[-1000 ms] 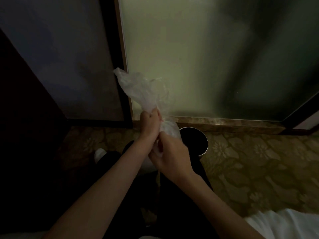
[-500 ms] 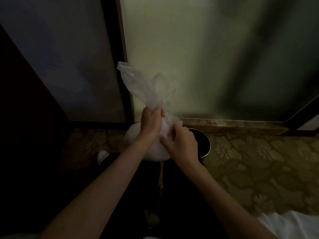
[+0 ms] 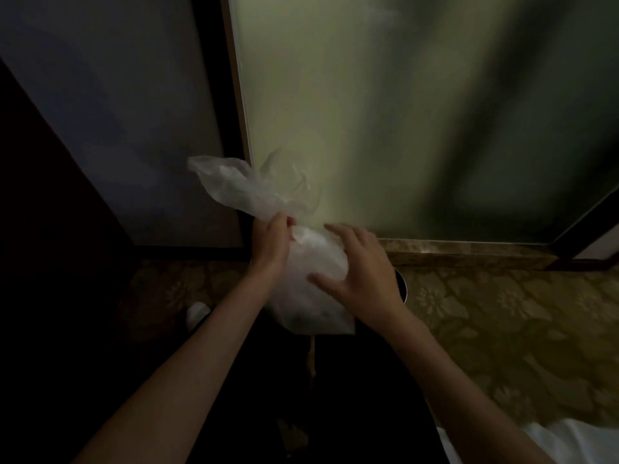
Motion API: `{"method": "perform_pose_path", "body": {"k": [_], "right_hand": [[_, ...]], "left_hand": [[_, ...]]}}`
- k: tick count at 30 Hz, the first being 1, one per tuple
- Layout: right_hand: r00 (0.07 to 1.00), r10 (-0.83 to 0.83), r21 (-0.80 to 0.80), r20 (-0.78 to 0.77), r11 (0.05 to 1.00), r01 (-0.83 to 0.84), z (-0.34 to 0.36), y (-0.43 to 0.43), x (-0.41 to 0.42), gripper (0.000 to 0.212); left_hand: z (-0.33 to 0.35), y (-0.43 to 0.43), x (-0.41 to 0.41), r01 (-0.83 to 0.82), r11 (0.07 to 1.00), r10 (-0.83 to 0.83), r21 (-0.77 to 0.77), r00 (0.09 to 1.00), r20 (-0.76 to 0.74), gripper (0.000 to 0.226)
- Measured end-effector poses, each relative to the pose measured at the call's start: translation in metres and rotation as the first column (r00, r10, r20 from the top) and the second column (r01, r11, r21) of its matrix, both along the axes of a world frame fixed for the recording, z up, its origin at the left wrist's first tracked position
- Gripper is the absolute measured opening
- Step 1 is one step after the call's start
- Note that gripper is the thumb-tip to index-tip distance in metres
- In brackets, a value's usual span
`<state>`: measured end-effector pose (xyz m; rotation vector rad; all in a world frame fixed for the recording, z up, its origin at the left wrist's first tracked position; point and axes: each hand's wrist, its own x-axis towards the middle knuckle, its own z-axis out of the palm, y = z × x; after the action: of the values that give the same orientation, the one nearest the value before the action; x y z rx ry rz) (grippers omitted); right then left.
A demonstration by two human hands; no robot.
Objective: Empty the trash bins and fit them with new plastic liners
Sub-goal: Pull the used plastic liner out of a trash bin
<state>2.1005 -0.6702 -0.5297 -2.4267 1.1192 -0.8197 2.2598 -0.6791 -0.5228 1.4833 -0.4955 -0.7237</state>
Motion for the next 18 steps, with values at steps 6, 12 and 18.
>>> {"method": "perform_pose_path", "body": {"k": [6, 12, 18], "right_hand": [[0.993, -0.116, -0.014, 0.038, 0.993, 0.116, -0.013, -0.005, 0.018, 0.043], [0.943, -0.325, -0.239, 0.070, 0.912, 0.333, -0.011, 0.016, 0.048, 0.024], [0.975, 0.174, -0.040, 0.139, 0.985, -0.171, -0.007, 0.033, 0.043, 0.039]], "left_hand": [[0.017, 0.001, -0.020, 0.244, 0.962, -0.246, -0.125, 0.969, 0.001, 0.024], [0.032, -0.007, -0.035, 0.061, 0.995, -0.055, -0.075, 0.995, 0.079, 0.017], [0.058, -0.007, -0.015, 0.018, 0.998, -0.004, -0.064, 0.978, 0.210, 0.035]]}}
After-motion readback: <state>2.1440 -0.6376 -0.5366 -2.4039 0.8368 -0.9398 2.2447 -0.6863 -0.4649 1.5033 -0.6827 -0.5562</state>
